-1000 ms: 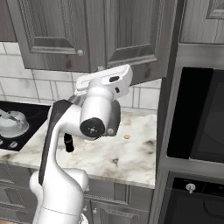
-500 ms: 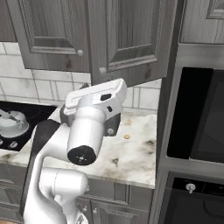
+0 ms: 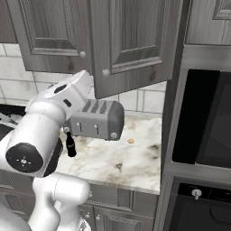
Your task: Pick the pan from the cabinet and place it on the stove. Then turn on the stove burner for the pan.
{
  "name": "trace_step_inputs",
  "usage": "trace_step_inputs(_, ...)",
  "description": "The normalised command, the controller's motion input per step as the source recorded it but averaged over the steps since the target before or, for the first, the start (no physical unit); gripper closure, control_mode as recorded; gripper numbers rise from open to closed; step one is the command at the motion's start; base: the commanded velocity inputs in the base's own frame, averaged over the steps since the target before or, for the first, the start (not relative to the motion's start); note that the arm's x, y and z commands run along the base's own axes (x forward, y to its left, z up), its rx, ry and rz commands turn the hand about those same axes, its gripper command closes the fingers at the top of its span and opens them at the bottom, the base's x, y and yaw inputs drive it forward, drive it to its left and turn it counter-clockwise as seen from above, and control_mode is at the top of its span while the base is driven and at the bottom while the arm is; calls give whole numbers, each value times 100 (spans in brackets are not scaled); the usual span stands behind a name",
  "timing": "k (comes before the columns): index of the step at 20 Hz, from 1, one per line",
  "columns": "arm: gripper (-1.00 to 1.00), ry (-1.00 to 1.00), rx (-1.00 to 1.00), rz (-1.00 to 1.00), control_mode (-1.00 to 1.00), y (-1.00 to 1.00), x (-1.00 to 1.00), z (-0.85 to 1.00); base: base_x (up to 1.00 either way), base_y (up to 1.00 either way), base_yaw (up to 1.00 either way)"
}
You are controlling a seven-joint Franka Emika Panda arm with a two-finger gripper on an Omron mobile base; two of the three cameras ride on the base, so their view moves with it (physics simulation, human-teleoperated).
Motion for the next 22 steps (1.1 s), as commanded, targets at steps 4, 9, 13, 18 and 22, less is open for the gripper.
trace_step_inputs(4,-100,1,-20,-19,-100,93,1,0,0,0,0)
trace_step_inputs(9,-100,9,-24,-30,-100,73,23,0,0,0,0)
trace_step_inputs(13,-100,19,-25,-40,-100,37,53,0,0,0,0)
trace_step_inputs(18,-100,25,-21,-36,-100,3,68,0,0,0,0)
trace_step_inputs(22,-100,25,-16,-27,-100,-9,70,-3,0,0,0)
